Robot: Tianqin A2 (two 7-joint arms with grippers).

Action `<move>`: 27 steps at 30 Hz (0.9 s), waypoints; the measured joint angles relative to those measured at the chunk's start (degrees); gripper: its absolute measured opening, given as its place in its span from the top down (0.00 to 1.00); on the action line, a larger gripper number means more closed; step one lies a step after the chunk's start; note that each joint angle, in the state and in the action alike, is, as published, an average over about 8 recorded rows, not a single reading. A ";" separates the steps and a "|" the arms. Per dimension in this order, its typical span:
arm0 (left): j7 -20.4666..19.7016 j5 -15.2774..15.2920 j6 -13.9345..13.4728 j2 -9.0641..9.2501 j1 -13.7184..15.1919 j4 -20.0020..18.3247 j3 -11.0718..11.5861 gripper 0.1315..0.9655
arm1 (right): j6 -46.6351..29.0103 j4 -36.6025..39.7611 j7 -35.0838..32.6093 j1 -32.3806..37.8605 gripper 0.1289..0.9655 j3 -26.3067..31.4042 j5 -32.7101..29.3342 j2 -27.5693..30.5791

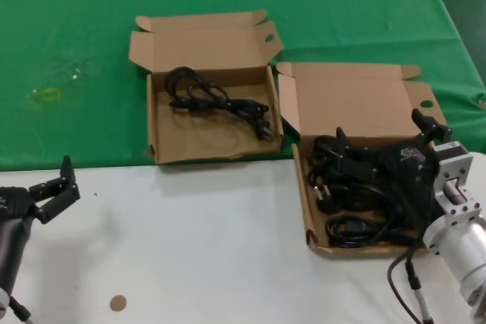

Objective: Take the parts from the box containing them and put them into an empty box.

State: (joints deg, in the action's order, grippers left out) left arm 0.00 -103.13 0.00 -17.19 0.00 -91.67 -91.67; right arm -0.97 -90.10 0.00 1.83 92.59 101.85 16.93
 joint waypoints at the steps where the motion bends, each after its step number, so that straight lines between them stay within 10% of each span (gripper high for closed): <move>1: 0.00 0.00 0.00 0.00 0.00 0.00 0.00 0.00 | 0.00 0.00 0.00 0.00 0.00 0.00 0.00 0.00; 27: 0.00 0.00 0.00 0.00 0.00 0.00 0.00 0.00 | 0.00 0.00 0.00 0.00 0.00 0.00 0.00 0.00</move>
State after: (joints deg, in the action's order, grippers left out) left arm 0.00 -103.13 0.00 -17.19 0.00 -91.67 -91.67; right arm -0.97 -90.10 0.00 1.83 92.59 101.85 16.93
